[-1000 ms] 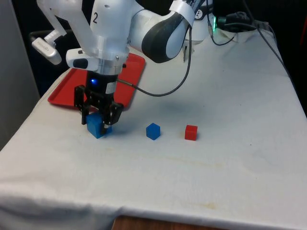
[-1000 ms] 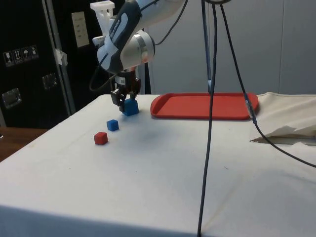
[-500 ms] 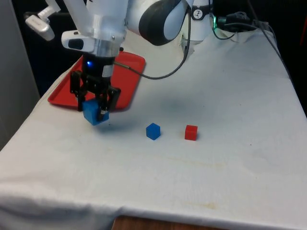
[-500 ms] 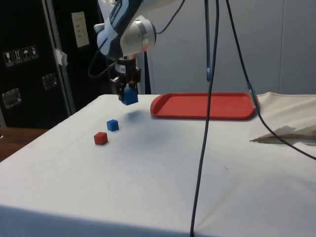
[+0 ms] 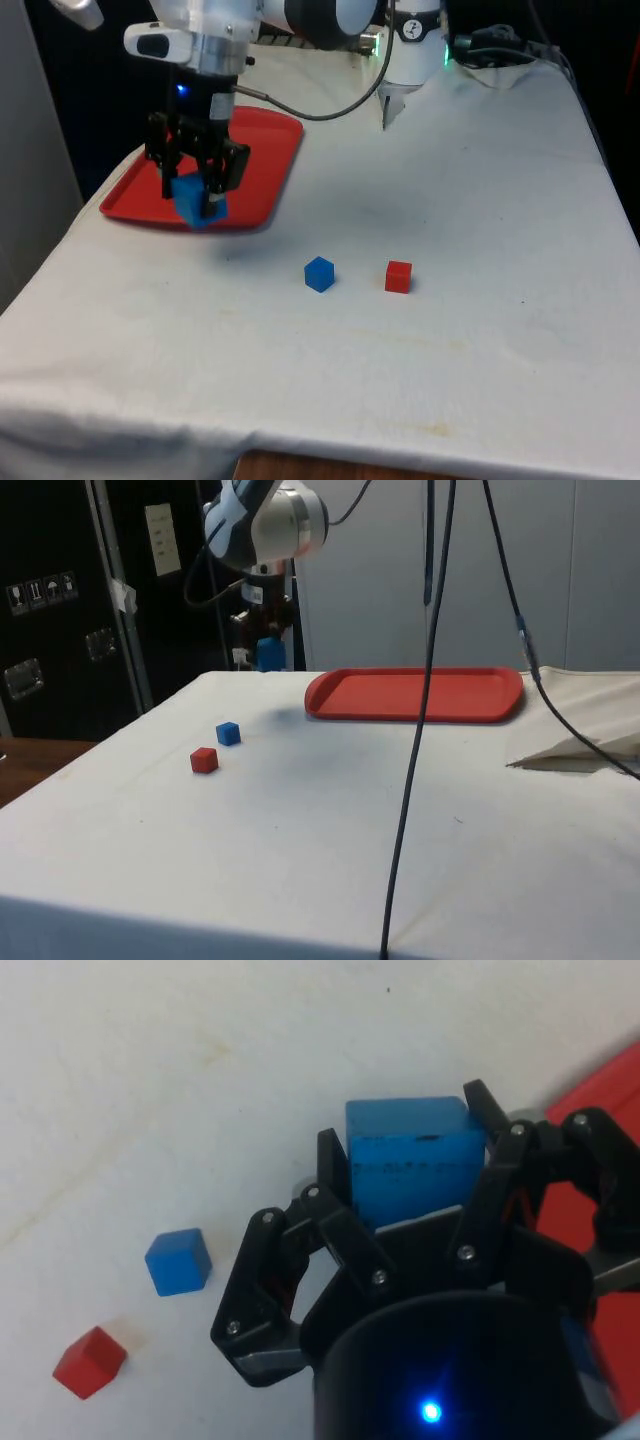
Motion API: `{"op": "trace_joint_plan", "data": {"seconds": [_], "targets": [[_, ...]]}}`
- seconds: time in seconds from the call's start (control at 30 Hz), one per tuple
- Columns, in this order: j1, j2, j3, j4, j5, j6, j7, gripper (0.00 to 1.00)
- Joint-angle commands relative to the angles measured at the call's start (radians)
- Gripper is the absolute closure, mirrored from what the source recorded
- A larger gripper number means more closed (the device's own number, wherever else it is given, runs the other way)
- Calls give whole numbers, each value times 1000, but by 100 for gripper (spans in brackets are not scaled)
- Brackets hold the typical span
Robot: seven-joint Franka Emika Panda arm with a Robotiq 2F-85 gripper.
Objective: Pick up the largest block and place it onto the tray.
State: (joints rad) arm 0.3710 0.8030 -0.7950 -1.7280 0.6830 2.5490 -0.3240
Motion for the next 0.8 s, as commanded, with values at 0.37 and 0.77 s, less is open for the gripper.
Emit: {"op": "trace_joint_plan", "data": {"seconds": [0.37, 0.77], "targets": [[39, -78, -35, -101, -11, 13, -10, 83], [64, -167, -54, -217, -27, 41, -42, 83]]}}
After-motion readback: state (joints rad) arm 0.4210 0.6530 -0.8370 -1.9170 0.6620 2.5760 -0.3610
